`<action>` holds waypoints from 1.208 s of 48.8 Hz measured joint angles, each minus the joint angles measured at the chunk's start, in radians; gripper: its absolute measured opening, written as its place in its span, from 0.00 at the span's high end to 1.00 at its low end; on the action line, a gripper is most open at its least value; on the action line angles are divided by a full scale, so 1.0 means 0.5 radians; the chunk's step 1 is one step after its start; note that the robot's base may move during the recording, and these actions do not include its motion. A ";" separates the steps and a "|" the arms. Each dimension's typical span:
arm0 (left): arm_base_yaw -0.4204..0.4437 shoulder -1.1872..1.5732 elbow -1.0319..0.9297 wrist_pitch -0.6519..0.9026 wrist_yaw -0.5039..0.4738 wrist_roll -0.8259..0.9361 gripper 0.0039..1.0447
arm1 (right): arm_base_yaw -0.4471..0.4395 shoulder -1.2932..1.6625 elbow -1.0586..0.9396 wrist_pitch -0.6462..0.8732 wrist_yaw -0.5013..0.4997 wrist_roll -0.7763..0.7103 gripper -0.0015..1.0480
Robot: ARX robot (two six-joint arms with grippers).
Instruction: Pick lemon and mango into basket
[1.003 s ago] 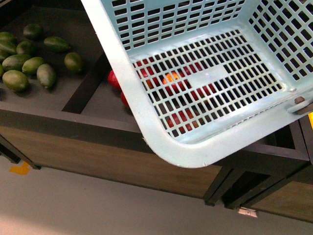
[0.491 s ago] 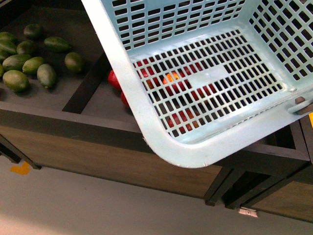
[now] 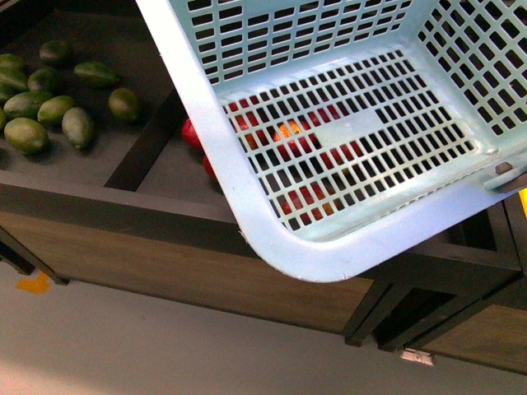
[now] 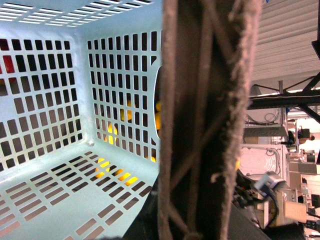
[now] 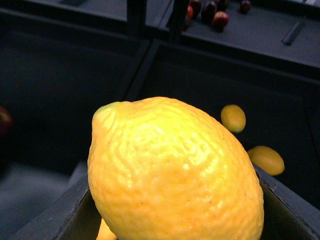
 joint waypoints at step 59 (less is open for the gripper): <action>0.004 0.006 0.000 -0.004 -0.006 0.002 0.95 | 0.824 -1.164 -0.976 0.417 0.723 0.737 0.39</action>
